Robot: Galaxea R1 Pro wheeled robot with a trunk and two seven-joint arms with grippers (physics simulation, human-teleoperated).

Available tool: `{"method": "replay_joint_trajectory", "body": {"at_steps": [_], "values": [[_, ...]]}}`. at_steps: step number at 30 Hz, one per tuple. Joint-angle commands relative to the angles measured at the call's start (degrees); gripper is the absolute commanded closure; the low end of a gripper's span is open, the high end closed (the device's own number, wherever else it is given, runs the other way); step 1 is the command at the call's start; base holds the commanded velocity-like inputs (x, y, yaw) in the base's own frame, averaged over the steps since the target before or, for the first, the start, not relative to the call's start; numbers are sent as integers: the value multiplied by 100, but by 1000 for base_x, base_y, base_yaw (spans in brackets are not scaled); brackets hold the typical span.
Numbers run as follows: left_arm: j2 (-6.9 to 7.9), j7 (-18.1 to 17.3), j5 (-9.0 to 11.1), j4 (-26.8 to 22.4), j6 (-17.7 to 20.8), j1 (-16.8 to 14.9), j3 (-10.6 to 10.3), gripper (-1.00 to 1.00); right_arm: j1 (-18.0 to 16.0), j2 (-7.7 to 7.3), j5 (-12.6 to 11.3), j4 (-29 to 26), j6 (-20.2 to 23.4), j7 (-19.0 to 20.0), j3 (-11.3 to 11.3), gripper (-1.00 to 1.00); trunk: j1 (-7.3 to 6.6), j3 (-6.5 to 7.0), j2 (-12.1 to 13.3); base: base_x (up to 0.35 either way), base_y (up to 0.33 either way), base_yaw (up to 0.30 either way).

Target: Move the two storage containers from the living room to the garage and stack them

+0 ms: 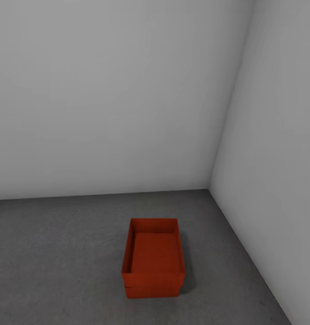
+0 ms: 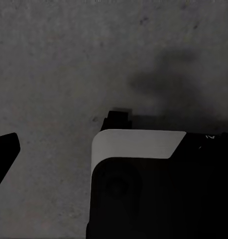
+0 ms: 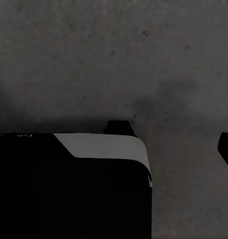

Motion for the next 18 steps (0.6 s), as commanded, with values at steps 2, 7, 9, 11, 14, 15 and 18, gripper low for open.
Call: {"method": "replay_joint_trajectory", "body": {"at_steps": [2,7,9,11,14,15,18], "values": [[-1,18,18,-2,18,-3,12,-100,-7,5,-58,18,-33,-1,47,-100,0,4,-4,0,0,0],[-1,18,18,-2,18,-3,13,-100,-7,-27,-48,14,-26,1,53,-100,0,11,-4,0,0,0],[-1,18,18,-2,18,-3,13,-100,-7,-32,-30,13,-25,1,55,-100,0,12,-4,0,0,0],[-1,19,18,-2,18,-3,12,-100,-7,-32,-15,11,-17,1,56,-100,0,12,-4,0,0,0],[-1,20,18,-2,18,-3,14,-100,-7,-31,-1,9,20,1,56,-100,0,12,-4,0,0,0],[-1,20,18,-2,18,-3,13,-100,-7,-29,1,9,26,4,56,-100,0,12,-4,0,0,0],[-1,18,18,-2,18,-3,13,-100,-7,-36,-6,9,-5,1,56,-100,0,12,-4,0,0,0]]}}
